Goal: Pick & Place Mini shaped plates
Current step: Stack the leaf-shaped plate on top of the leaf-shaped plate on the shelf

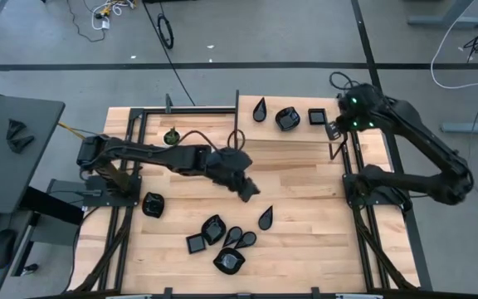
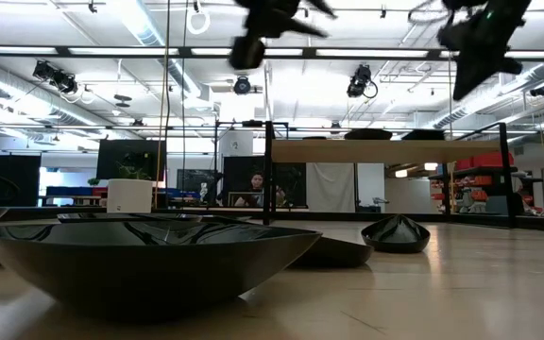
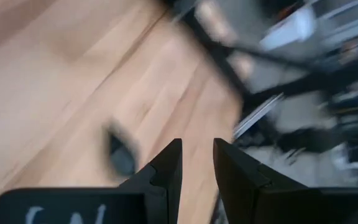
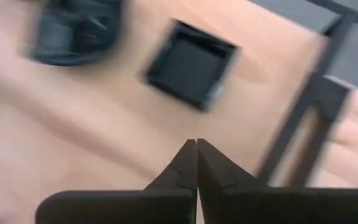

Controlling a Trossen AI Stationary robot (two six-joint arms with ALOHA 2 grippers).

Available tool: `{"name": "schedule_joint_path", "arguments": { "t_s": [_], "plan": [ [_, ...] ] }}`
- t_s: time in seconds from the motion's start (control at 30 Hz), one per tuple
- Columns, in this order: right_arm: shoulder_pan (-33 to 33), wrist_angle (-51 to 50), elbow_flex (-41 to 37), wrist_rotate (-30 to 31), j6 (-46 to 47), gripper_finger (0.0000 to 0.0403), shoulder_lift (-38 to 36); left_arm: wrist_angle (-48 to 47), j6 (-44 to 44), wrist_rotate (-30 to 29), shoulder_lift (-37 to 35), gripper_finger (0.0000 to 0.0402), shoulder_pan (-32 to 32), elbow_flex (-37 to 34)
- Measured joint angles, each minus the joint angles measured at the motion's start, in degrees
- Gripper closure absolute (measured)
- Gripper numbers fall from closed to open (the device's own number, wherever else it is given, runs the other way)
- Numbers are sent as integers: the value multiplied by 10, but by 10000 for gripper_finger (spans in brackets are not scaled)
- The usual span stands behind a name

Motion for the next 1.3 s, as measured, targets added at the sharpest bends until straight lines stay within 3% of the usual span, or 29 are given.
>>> {"name": "schedule_joint_path", "arguments": {
  "t_s": [0.27,0.4,0.63,0.8,0.93,1.13,1.3],
  "plan": [
    [167,19,0,-10,148,400,-68,-270,-10,-14,-19,307,-79,-1],
    [241,25,0,20,173,400,-71,-330,-82,-44,-18,305,-135,-22],
    [335,46,0,78,174,400,-42,-264,-249,-40,-17,234,-199,-101],
    [369,93,0,102,173,400,-12,-196,-336,-80,-17,185,-219,-172],
    [387,137,0,100,170,400,20,-176,-397,-120,-17,193,-218,-214],
    [420,147,0,99,167,398,59,-60,-396,-141,-17,234,-215,-265],
    [442,159,0,99,167,398,76,-60,-424,-163,-17,272,-215,-287]
  ]
}}
